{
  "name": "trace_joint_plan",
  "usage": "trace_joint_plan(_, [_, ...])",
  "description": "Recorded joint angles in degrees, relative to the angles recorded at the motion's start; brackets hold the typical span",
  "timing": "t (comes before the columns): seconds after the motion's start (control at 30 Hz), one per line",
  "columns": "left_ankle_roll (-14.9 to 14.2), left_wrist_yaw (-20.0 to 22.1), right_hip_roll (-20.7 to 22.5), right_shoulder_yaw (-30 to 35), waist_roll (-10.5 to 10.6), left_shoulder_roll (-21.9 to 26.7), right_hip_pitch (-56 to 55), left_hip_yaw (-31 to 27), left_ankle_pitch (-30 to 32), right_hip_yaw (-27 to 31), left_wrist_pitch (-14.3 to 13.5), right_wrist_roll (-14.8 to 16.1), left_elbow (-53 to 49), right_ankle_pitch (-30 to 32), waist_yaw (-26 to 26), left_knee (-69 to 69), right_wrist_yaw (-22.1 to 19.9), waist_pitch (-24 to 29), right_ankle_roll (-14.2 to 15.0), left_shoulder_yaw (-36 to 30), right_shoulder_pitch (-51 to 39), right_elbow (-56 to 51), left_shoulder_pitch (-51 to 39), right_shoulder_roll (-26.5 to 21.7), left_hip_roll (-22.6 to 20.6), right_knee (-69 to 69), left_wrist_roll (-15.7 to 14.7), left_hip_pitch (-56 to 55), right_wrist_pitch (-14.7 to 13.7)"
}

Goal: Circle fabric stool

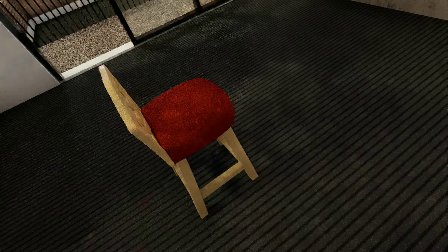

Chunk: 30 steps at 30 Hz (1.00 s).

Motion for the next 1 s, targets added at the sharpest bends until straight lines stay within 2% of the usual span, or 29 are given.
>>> trace_joint_plan(0.03, [0.00,0.00,-0.12,-0.79,0.00,-0.01,1.49,0.00,-3.28,0.00,0.00,0.00,0.45,-3.68,3.30,-4.26,0.00,0.33,0.00,0.16,-1.32,-2.64,0.67,0.05,-1.35,0.74,0.00,-1.94,0.00])
trace_joint_plan(0.1, [0.00,0.00,-0.97,-0.12,0.37,-0.29,4.18,0.00,-13.12,0.00,0.00,0.00,2.34,-6.12,8.33,-13.16,0.00,1.56,0.00,-2.16,-4.97,-4.01,1.00,0.45,-3.28,1.77,0.00,-6.35,0.00])
trace_joint_plan(0.13, [0.00,0.00,-1.43,0.26,0.29,-0.25,5.77,0.00,-15.79,0.00,0.00,0.00,3.27,-6.66,9.80,-17.67,0.00,2.25,0.00,-3.87,-6.19,-3.69,1.02,0.98,-4.35,2.06,0.00,-8.60,0.00])
trace_joint_plan(0.23, [0.00,0.00,-3.16,2.07,0.14,-0.93,8.88,0.00,-17.53,0.00,0.00,0.00,6.01,-7.14,10.15,-33.04,0.00,2.38,0.00,-7.43,-6.02,-2.91,0.87,1.38,-7.04,4.06,0.00,-13.62,0.00])
trace_joint_plan(0.27, [0.00,0.00,-3.21,2.58,0.51,-1.39,9.84,0.00,-24.97,0.00,0.00,0.00,7.15,-7.43,9.19,-33.54,0.00,1.94,0.00,-8.47,-5.07,-1.68,0.61,1.22,-8.06,5.26,0.00,-14.05,0.00])
trace_joint_plan(0.3, [0.00,0.00,-3.10,3.36,0.93,-1.59,10.91,0.00,-30.76,0.00,0.00,0.00,7.79,0.51,8.50,-34.42,0.00,1.32,0.00,-9.13,-3.81,0.28,0.67,1.10,-8.64,5.06,0.00,-13.54,0.00])
trace_joint_plan(0.33, [0.00,0.00,-3.25,4.20,0.90,-1.54,11.14,0.00,-21.27,0.00,0.00,0.00,7.89,10.02,7.91,-35.73,0.00,0.10,0.00,-8.67,-2.29,2.55,1.26,1.19,-8.79,6.81,0.00,-12.54,0.00])
trace_joint_plan(0.37, [0.00,0.00,-3.77,5.25,0.01,-1.55,9.07,0.00,-9.34,0.00,0.00,0.00,8.21,17.32,6.83,-32.53,0.00,-1.79,0.00,-8.25,-1.02,5.14,1.69,1.58,-9.10,10.39,0.00,-13.83,0.00])
trace_joint_plan(0.4, [0.00,0.00,-5.26,6.09,-1.23,-1.30,6.23,0.00,-7.17,0.00,0.00,0.00,9.03,27.95,5.82,-29.14,0.00,-2.83,0.00,-8.87,0.40,7.58,1.35,2.10,-8.85,16.32,0.00,-14.49,0.00])
trace_joint_plan(0.43, [0.00,0.00,-7.59,6.82,-2.45,-0.81,2.35,0.00,-8.48,0.00,0.00,0.00,9.35,38.44,4.29,-28.73,0.00,-3.11,0.00,-8.83,1.58,9.31,0.74,2.67,-8.70,24.59,0.00,-12.55,0.00])
trace_joint_plan(0.47, [0.00,0.00,-9.95,9.15,-3.60,-0.54,-2.81,0.00,-8.06,0.00,0.00,0.00,9.28,40.20,3.52,-28.95,0.00,-2.09,0.00,-7.40,2.75,8.22,-0.18,2.29,-10.49,34.79,0.00,-8.35,0.00])
trace_joint_plan(0.5, [0.00,0.00,-10.85,9.61,-3.97,-0.57,-10.31,0.00,-8.52,0.00,0.00,0.00,8.07,35.21,3.37,-29.67,0.00,-1.97,0.00,-5.56,2.86,7.64,-1.23,1.97,-10.28,46.05,0.00,-5.82,0.00])
trace_joint_plan(0.53, [0.00,0.00,-11.32,8.69,-4.11,-0.72,-17.86,0.00,-10.76,0.00,0.00,0.00,6.21,18.94,2.68,-30.68,0.00,-2.48,0.00,-3.07,2.76,6.80,-2.01,1.78,-9.69,55.71,0.00,-4.03,0.00])
trace_joint_plan(0.57, [0.00,0.00,-11.74,6.63,-3.90,-0.67,-24.07,0.00,-13.41,0.00,0.00,0.00,3.93,6.39,1.18,-31.60,0.00,-3.07,0.00,-0.45,2.78,5.53,-2.40,1.82,-9.08,61.03,0.00,-2.05,0.00])
trace_joint_plan(0.6, [0.00,0.00,-12.64,3.76,-3.85,-0.59,-29.51,0.00,-15.45,0.00,0.00,0.00,1.60,1.45,-0.68,-31.70,0.00,-4.08,0.00,1.64,2.96,3.79,-2.83,2.02,-9.27,61.50,0.00,-0.93,0.00])
trace_joint_plan(0.67, [0.00,0.00,-12.63,-1.71,-3.05,-0.89,-37.27,0.00,-19.12,0.00,0.00,0.00,-2.38,3.40,-2.77,-33.25,0.00,-5.63,0.00,4.30,3.40,-0.23,-4.02,2.63,-9.54,50.16,0.00,2.74,0.00])
trace_joint_plan(0.7, [0.00,0.00,-12.55,-2.89,-2.41,-1.06,-38.83,0.00,-29.87,0.00,0.00,0.00,-3.86,5.77,-3.72,-34.78,0.00,-6.00,0.00,5.09,3.35,-1.56,-4.37,2.96,-9.77,40.66,0.00,5.20,0.00])
trace_joint_plan(0.73, [0.00,0.00,-12.21,-2.97,-1.75,-1.23,-38.42,0.00,-34.18,0.00,0.00,0.00,-4.72,8.37,-4.51,-36.72,0.00,-6.13,0.00,5.49,3.06,-2.18,-4.43,3.26,-9.75,29.39,0.00,8.12,0.00])
trace_joint_plan(0.8, [0.00,0.00,-10.52,-1.56,0.02,-1.57,-34.86,0.00,-36.85,0.00,0.00,0.00,-3.90,8.20,-6.33,-37.09,0.00,-6.20,0.00,4.50,2.33,-1.76,-4.21,3.69,-8.33,10.24,0.00,12.12,0.00])
trace_joint_plan(0.83, [0.00,0.00,-10.30,-0.66,0.81,-1.83,-33.69,0.00,-37.25,0.00,0.00,0.00,-2.29,11.93,-6.87,-36.33,0.00,-6.15,0.00,3.23,2.23,-1.19,-4.18,3.77,-7.46,1.77,0.00,13.38,0.00])
trace_joint_plan(0.87, [0.00,0.00,-10.37,0.62,0.92,-1.98,-33.94,0.00,-33.48,0.00,0.00,0.00,-0.26,13.65,-7.10,-32.61,0.00,-6.37,0.00,1.72,1.98,-0.12,-3.93,3.89,-7.14,2.02,0.00,14.68,0.00])
trace_joint_plan(0.9, [0.00,0.00,-10.29,2.57,1.09,-2.30,-34.59,0.00,-29.91,0.00,0.00,0.00,2.60,12.20,-7.18,-30.67,0.00,-7.12,0.00,0.18,1.44,1.45,-3.58,4.14,-6.76,9.52,0.00,14.73,0.00])
trace_joint_plan(0.97, [0.00,0.00,-9.26,7.32,1.98,-3.31,-33.03,0.00,-12.55,0.00,0.00,0.00,10.02,10.27,-6.65,-21.53,0.00,-7.93,0.00,-5.58,0.81,4.79,-2.63,3.88,-3.60,13.76,0.00,11.07,0.00])
trace_joint_plan(1.0, [0.00,0.00,-8.69,7.65,1.32,-2.91,-28.63,0.00,-4.55,0.00,0.00,0.00,11.50,7.86,-6.51,-13.22,0.00,-7.08,0.00,-7.57,1.40,4.60,-1.36,3.44,-1.80,13.16,0.00,7.72,0.00])
